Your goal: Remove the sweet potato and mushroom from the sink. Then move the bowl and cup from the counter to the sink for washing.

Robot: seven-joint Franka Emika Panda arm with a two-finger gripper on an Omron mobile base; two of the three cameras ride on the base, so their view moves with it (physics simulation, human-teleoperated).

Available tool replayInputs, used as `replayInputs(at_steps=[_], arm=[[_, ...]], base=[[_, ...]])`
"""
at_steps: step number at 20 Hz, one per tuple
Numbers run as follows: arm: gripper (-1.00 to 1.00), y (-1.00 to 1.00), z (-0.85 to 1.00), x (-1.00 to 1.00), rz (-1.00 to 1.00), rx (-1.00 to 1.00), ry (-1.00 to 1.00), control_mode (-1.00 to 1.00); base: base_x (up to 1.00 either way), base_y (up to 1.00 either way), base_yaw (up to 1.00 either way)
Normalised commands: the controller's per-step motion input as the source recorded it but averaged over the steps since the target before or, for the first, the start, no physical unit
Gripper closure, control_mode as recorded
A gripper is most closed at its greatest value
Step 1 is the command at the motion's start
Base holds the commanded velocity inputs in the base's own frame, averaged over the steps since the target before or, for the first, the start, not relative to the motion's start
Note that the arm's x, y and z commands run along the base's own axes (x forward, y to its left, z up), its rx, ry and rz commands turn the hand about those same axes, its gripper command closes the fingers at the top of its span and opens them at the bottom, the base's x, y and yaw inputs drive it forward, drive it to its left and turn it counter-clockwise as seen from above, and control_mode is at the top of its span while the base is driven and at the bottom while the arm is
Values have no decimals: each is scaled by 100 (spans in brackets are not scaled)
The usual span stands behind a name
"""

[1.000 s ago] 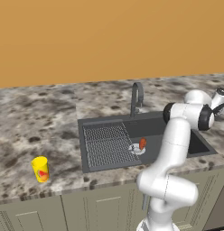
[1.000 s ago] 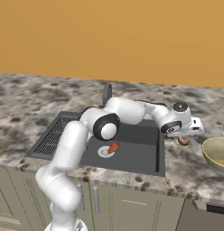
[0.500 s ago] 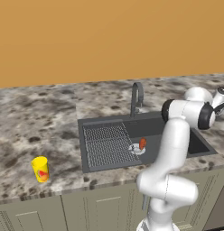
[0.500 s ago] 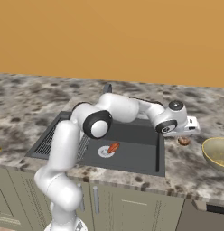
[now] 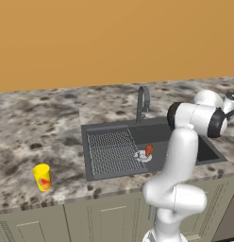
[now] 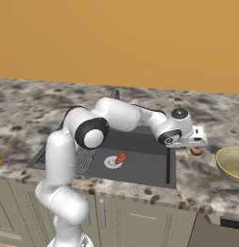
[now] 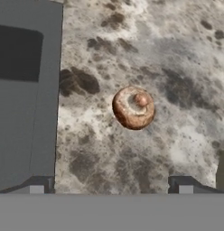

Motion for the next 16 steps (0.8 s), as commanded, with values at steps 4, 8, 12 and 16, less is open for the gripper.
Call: replayInputs(at_steps=[4, 8, 12, 16], arm=[[-100, 39, 5, -27, -5, 0, 0, -100], [-100, 40, 6, -26, -4, 0, 0, -100], [-100, 37, 13, -22, -3, 0, 0, -100], [-100, 39, 16, -18, -2, 0, 0, -100]], base=[[0, 0, 0], [0, 0, 0], [0, 0, 0], [0, 0, 0]])
